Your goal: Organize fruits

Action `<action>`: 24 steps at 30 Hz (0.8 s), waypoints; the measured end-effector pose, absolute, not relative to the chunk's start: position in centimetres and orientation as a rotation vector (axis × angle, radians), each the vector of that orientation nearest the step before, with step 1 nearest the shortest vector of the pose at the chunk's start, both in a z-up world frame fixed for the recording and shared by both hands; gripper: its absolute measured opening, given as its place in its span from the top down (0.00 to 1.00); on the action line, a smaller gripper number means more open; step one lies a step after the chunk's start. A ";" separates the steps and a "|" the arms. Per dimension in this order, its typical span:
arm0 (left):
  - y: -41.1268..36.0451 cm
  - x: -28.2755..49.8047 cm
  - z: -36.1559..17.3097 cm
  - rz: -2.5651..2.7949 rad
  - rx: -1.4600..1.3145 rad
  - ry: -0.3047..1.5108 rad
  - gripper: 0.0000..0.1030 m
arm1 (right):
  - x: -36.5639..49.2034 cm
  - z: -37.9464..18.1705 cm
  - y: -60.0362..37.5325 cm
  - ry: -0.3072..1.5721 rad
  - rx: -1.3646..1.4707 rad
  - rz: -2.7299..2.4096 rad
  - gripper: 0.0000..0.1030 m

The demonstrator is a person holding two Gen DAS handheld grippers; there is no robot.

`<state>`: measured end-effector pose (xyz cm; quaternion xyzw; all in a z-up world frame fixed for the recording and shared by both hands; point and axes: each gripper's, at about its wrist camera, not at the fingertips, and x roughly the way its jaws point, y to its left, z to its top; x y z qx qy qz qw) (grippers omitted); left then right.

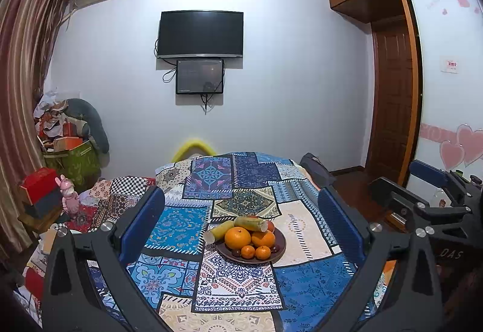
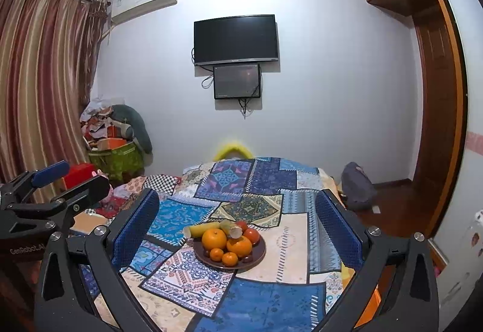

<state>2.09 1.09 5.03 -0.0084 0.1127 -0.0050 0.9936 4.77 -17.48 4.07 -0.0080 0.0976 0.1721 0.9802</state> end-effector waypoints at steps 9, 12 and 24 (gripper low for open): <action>1.0 2.1 4.9 -0.010 -0.010 0.223 0.00 | 4.7 4.2 -17.8 0.192 0.000 0.351 0.00; 0.8 2.1 4.9 -0.006 -0.008 0.220 0.00 | 4.7 4.2 -17.8 0.187 -0.002 0.350 0.00; 0.7 2.0 4.9 -0.007 -0.017 0.223 0.00 | 4.6 4.3 -17.9 0.185 0.011 0.353 0.00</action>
